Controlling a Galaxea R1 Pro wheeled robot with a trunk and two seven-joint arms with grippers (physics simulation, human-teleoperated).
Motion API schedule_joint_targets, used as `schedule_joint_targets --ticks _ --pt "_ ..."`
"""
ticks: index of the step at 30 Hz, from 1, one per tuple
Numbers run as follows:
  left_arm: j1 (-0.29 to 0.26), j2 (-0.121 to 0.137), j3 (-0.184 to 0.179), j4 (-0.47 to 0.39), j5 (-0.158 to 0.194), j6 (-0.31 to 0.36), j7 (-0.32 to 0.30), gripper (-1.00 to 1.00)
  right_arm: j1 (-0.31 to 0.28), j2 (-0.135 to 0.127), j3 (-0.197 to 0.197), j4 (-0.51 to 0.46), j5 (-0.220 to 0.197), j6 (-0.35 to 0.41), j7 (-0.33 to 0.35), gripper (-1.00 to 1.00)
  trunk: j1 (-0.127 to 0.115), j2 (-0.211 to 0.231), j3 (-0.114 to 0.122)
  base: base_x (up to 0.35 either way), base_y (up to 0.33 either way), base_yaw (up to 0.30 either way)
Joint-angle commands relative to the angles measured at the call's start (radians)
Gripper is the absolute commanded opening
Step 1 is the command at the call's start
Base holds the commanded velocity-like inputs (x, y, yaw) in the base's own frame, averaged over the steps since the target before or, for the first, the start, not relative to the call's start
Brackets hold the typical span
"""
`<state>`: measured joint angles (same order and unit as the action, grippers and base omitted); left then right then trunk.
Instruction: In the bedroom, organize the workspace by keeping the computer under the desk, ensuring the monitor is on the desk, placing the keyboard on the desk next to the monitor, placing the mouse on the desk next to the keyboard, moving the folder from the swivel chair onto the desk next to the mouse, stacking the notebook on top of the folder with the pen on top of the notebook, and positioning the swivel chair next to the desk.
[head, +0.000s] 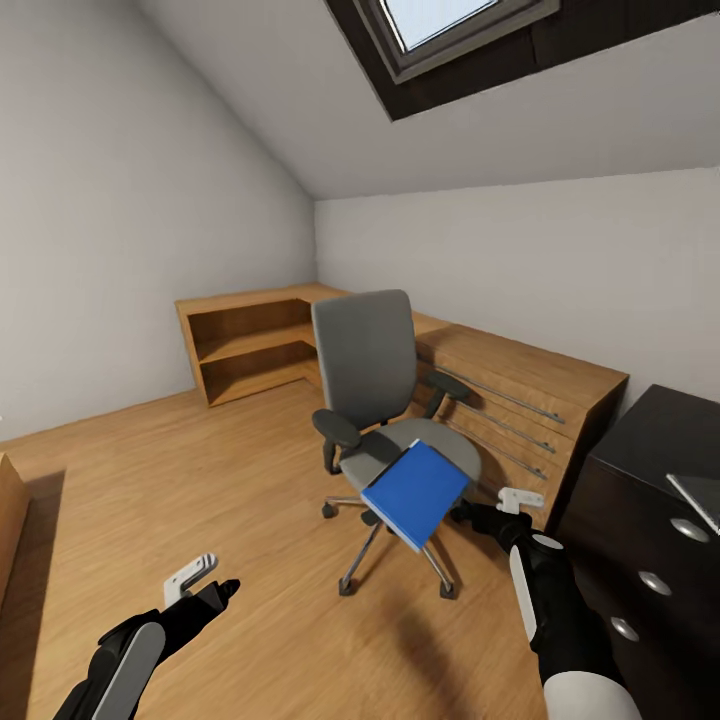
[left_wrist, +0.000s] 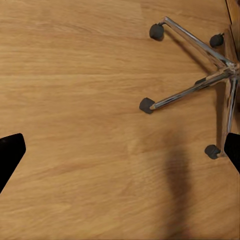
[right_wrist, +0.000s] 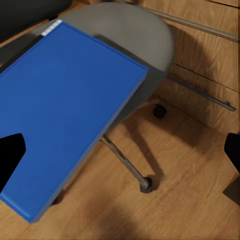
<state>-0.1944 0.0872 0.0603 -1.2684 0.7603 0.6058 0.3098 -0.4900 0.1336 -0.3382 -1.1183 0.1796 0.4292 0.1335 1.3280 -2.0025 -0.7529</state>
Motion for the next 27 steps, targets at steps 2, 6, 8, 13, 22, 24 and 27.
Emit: schedule_joint_targets --ticks 2,6,8,13,22,24,27 --pt "0.0 0.001 0.0 -0.002 0.011 0.003 0.008 1.0 -0.001 0.001 -0.004 -0.002 0.011 0.004 0.009 1.0 0.0 -0.001 -0.001 -0.004 0.008 -0.044" --pt "0.0 0.0 0.002 -0.026 0.016 0.007 0.009 1.0 -0.001 0.0 -0.004 -0.001 0.011 0.004 0.009 1.0 0.0 -0.001 0.0 -0.002 0.003 -0.017" --pt "0.0 0.0 0.002 -0.029 0.016 0.007 0.009 1.0 -0.001 0.0 -0.004 -0.002 0.011 0.004 0.009 1.0 0.004 -0.008 -0.004 0.0 0.0 -0.002" --pt "0.0 0.0 0.004 -0.068 0.019 0.009 0.009 1.0 -0.001 0.0 -0.004 -0.002 0.011 0.003 0.009 1.0 0.023 -0.043 -0.019 0.0 0.0 0.0" --pt "0.0 0.0 0.004 -0.072 0.019 0.008 0.01 1.0 -0.001 0.0 -0.004 0.006 0.012 0.003 0.009 1.0 0.057 -0.106 -0.047 0.0 0.0 0.0" --pt "0.0 0.0 0.004 -0.072 0.019 0.008 0.01 1.0 -0.001 0.0 -0.004 0.008 0.012 0.003 0.008 1.0 0.065 -0.12 -0.054 0.0 0.0 0.0" --pt "0.0 0.0 0.004 -0.072 0.019 0.008 0.01 1.0 -0.001 -0.001 -0.004 0.018 0.012 0.003 0.007 1.0 0.077 -0.141 -0.063 0.0 0.0 0.0"
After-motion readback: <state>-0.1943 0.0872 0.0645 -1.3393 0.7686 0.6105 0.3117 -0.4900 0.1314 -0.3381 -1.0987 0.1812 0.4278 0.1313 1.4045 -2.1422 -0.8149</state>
